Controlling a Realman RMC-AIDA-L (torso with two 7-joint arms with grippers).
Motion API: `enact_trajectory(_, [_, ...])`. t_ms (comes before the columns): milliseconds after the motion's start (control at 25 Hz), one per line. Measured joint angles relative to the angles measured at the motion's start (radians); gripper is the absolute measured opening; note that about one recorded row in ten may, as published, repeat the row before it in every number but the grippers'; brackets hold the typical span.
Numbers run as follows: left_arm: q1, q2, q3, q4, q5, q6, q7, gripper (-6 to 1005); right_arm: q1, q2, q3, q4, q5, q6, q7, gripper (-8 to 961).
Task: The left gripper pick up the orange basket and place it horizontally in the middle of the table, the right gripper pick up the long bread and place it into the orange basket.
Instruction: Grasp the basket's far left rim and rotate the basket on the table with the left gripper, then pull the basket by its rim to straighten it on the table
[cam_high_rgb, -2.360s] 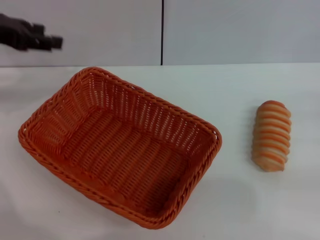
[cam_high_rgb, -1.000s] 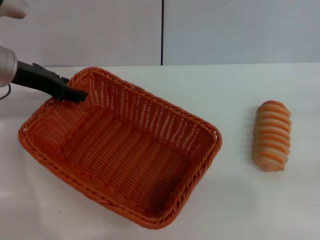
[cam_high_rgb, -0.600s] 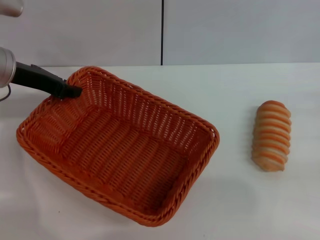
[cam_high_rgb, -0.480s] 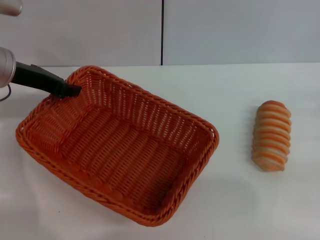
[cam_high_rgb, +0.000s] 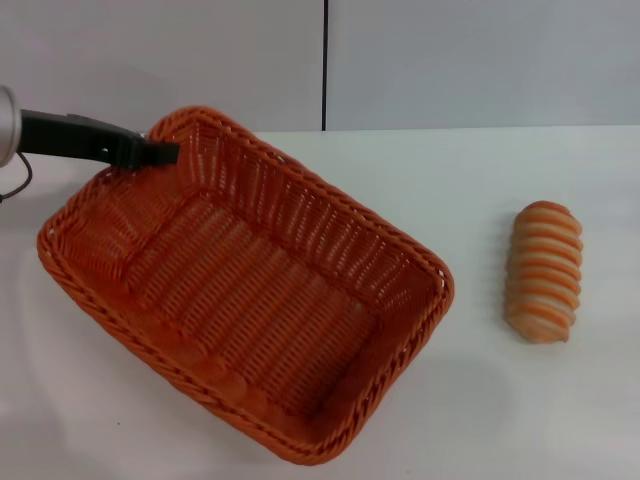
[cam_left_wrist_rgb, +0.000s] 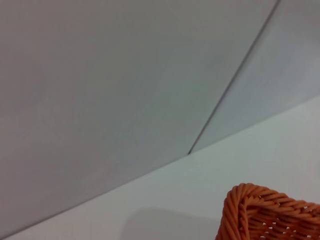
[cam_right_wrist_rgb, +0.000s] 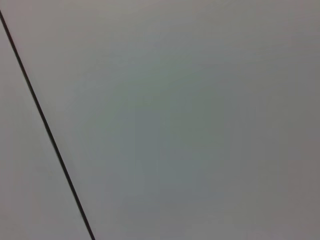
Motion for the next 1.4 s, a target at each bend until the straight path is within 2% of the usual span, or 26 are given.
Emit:
enact_trajectory(80, [0.000, 0.000, 0.000, 0.000, 0.000, 0.000, 0.000, 180, 0.005, -0.003, 0.000, -0.001, 0.000, 0.000, 0.000, 627])
enact_trajectory(160, [0.020, -0.003, -0.082, 0.000, -0.056, 0.022, -0.009, 180, 0.008, -0.004, -0.002, -0.001, 0.000, 0.000, 0.000, 627])
enact_trajectory(320, [0.020, -0.003, -0.082, 0.000, -0.056, 0.022, -0.009, 179, 0.011, -0.004, -0.004, -0.001, 0.000, 0.000, 0.002, 627])
enact_trajectory(360, [0.033, -0.006, -0.134, 0.001, -0.083, 0.031, -0.026, 179, 0.011, -0.003, -0.005, 0.000, 0.000, 0.000, 0.002, 627])
enact_trajectory(400, [0.033, -0.006, -0.134, 0.001, -0.083, 0.031, -0.026, 179, 0.011, -0.002, -0.005, 0.000, 0.000, 0.000, 0.002, 627])
enact_trajectory(440, [0.081, -0.002, -0.179, 0.001, -0.167, 0.035, -0.065, 179, 0.012, -0.001, -0.005, 0.000, 0.000, 0.000, 0.002, 627])
enact_trajectory(520, [0.081, -0.002, -0.179, 0.001, -0.167, 0.035, -0.065, 180, 0.012, 0.000, -0.005, 0.002, 0.000, 0.000, 0.002, 627])
enact_trajectory(560, [0.125, -0.008, -0.212, 0.001, -0.233, 0.035, -0.078, 180, 0.012, 0.001, -0.005, 0.005, 0.000, 0.000, 0.002, 627])
enact_trajectory(600, [0.136, -0.008, -0.214, 0.001, -0.250, 0.034, -0.084, 181, 0.012, 0.001, -0.005, 0.008, 0.000, 0.000, 0.002, 627])
enact_trajectory(1040, [0.248, -0.021, -0.193, -0.035, -0.384, -0.019, -0.116, 188, 0.014, 0.002, -0.005, 0.023, 0.000, 0.014, 0.001, 628])
enact_trajectory(1080, [0.261, -0.021, -0.179, -0.045, -0.408, -0.034, -0.113, 188, 0.014, 0.002, -0.005, 0.023, 0.000, 0.019, 0.001, 628])
enact_trajectory(1120, [0.295, -0.022, -0.123, -0.068, -0.468, -0.080, -0.102, 189, 0.015, 0.001, -0.005, 0.023, 0.000, 0.022, 0.001, 628])
enact_trajectory(1280, [0.336, -0.021, -0.035, -0.094, -0.536, -0.140, -0.082, 192, 0.016, 0.001, -0.005, 0.023, 0.000, 0.028, 0.000, 628])
enact_trajectory(1400, [0.354, -0.021, -0.012, -0.111, -0.570, -0.155, -0.059, 194, 0.018, 0.000, -0.006, 0.023, 0.000, 0.028, 0.000, 628])
